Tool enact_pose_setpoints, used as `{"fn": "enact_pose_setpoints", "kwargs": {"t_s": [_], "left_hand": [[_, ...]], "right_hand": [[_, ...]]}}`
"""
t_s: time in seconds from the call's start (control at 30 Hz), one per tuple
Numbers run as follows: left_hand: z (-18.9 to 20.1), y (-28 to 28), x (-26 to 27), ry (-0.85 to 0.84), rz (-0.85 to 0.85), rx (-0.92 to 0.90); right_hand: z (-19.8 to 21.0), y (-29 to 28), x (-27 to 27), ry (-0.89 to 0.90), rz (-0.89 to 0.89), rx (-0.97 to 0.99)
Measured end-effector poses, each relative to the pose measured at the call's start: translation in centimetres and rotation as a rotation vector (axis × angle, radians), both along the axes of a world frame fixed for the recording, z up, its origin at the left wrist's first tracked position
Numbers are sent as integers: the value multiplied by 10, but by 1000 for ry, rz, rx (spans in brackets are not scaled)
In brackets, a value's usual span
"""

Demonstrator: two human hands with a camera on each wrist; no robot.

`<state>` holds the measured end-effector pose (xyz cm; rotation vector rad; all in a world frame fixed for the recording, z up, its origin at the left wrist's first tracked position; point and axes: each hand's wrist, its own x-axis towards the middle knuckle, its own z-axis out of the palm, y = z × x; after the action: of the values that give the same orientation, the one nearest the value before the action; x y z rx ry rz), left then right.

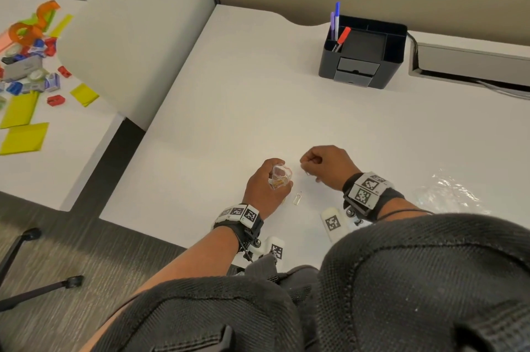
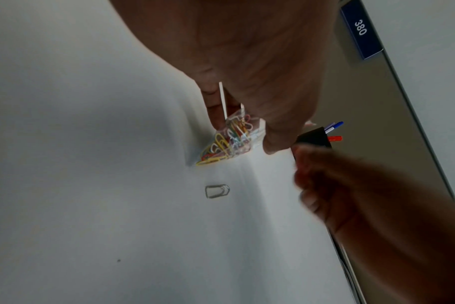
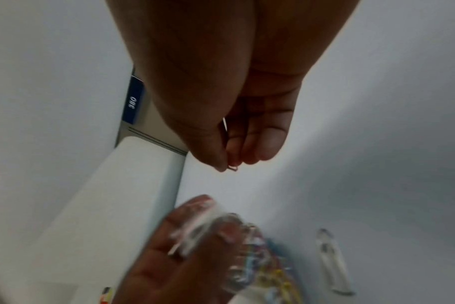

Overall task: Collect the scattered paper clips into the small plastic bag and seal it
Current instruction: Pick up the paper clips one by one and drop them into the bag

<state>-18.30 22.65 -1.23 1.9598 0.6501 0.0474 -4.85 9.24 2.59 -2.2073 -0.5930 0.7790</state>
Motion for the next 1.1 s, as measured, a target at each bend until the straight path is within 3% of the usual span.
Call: {"fn": "enact_pose_setpoints", "kwargs": {"t_s": [0.2,0.3,0.4,0.53,0.8,1.1], "left_hand": [[4,-6,7,7,-35,39],[4,-4,4,-5,-27,38],[3,-1,-2,-7,12,27],[2,2,-11,-6,65,16],[3,2,-21,5,67,15],[6,7,-22,-16,68,21]], "right_hand": [[24,15,-11,-102,149,91],[18,8,-10,-179,104,63],[-1,-6,-9,-183,84,-65],[-33,-16,-25,-192,263,-392],[-38,-7,-46,-282,355,-466],[-35,3,-40,-222,327,-505]]}}
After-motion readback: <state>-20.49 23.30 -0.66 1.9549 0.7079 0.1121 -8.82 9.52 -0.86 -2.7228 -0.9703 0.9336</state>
